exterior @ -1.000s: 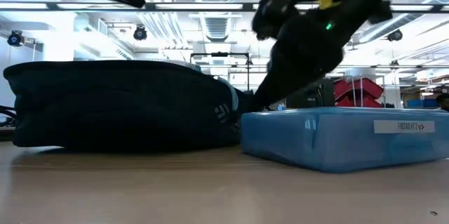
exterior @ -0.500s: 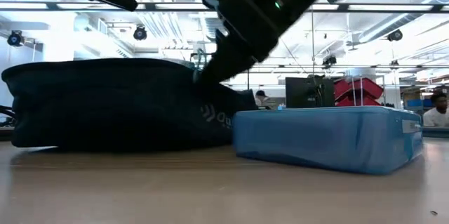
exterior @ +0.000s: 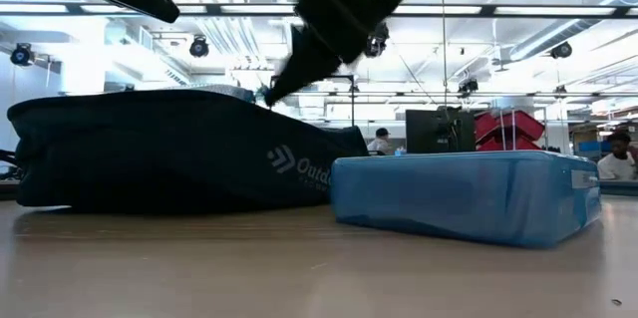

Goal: Unpack backpack
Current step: Adjust the blue supply box, then put the blue supply box into the dark blue backpack

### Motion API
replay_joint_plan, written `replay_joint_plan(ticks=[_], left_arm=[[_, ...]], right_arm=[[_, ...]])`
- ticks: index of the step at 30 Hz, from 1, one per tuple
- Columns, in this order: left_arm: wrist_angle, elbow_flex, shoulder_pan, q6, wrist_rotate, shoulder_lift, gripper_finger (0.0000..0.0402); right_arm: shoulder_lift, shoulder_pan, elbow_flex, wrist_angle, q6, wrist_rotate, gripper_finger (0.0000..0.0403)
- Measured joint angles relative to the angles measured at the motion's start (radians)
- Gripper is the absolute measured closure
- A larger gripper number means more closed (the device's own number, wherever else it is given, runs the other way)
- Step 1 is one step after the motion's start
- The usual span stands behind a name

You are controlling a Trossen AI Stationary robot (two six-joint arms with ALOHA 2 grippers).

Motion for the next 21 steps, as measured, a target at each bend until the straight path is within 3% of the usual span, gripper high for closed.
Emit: replay_joint_plan(ticks=[5,14,21], left_arm=[[0.000,0.000,0.000,0.000,0.003,0.000,0.0322],[0.022,0.000,0.000,-0.018,0.000,0.014,0.0322],[0.188,-0.001,0.000,0.070,-0.001,0.130,0.0322]], right_arm=[[0.000,-0.031,0.000,-0.076,0.030,-0.001,0.0350],[-0.014,-0.036,0.004,-0.132,0.010,0.000,0.0216],[-0.150,0.010,0.000,-0.384,0.029,-0.005,0.0163]])
